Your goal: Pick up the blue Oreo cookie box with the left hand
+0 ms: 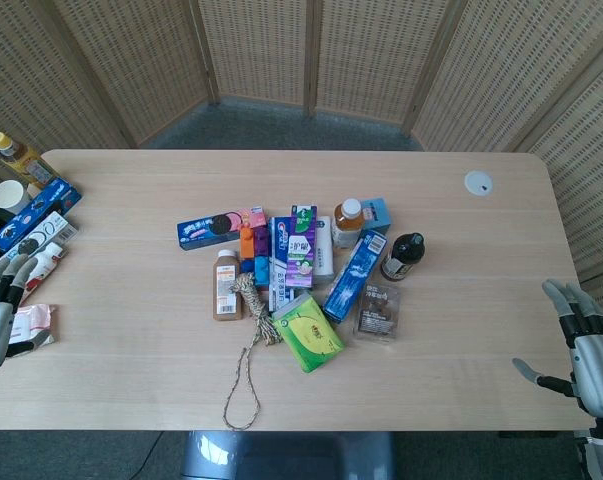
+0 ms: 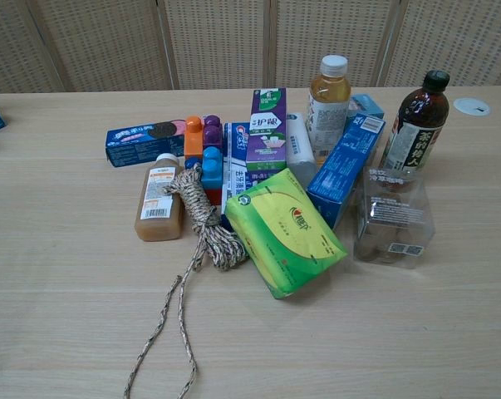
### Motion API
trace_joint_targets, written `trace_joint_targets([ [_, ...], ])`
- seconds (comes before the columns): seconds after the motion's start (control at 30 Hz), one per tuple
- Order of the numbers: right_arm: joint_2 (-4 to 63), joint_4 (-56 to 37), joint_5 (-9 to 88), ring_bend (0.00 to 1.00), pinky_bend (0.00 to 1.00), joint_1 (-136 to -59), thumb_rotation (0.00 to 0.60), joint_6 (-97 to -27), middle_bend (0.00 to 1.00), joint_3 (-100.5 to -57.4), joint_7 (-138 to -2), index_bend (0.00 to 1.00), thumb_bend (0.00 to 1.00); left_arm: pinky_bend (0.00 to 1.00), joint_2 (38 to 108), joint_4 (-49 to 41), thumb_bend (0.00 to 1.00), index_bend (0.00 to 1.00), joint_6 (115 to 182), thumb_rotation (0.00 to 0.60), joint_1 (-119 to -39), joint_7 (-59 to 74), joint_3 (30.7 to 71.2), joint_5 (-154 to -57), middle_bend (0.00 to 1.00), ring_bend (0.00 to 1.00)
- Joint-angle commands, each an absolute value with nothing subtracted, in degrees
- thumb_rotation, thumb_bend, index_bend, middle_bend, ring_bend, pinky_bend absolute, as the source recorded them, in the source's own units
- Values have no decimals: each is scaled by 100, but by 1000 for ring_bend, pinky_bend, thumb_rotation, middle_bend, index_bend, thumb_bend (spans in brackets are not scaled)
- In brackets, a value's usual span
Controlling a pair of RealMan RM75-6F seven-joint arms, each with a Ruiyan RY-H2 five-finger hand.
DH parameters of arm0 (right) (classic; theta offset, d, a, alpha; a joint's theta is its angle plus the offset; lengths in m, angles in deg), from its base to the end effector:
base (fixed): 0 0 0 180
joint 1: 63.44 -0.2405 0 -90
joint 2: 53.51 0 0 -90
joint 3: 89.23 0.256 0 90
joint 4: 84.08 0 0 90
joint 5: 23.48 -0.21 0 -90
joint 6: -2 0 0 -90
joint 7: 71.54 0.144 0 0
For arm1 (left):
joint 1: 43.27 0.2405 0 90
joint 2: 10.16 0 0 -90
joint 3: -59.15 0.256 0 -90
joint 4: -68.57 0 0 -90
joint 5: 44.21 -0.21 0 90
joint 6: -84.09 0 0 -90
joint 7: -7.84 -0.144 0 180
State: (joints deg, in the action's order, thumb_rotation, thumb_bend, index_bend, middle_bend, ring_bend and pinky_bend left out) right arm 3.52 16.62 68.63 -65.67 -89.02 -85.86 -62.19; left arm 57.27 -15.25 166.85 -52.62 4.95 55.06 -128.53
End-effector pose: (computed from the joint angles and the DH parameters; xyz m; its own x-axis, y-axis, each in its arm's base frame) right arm -0.2774 -0.1665 0.1932 0.2190 0.0753 0.9728 -0.9693 -0.0971 0.2258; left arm -0.3241 0.2133 0.1554 0.5152 -0.0241 0.8568 0.8560 -0.0361 -0.5157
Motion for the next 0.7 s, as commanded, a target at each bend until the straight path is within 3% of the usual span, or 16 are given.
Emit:
trace_joint_targets([
  [0.03,343,1665,6873,0,0,-6561,600,-8914,0,-8588,-6207,0,0,0,5895,-1645,58,30,16093,600,-5767,114,5171,-12545,0,0],
  [0.37,310,1658,6828,0,0,-6568,600,-8886,0,-8575,-6106,0,0,0,6635,-1508,59,61,14452,600,-7226,-1928,4391,-10768,0,0],
  [0.7,301,1648,6791,0,0,-6587,600,-8838,0,-8567,-6021,0,0,0,7737,-403,59,74,13860,600,-8400,-3676,4251,-9224,0,0],
])
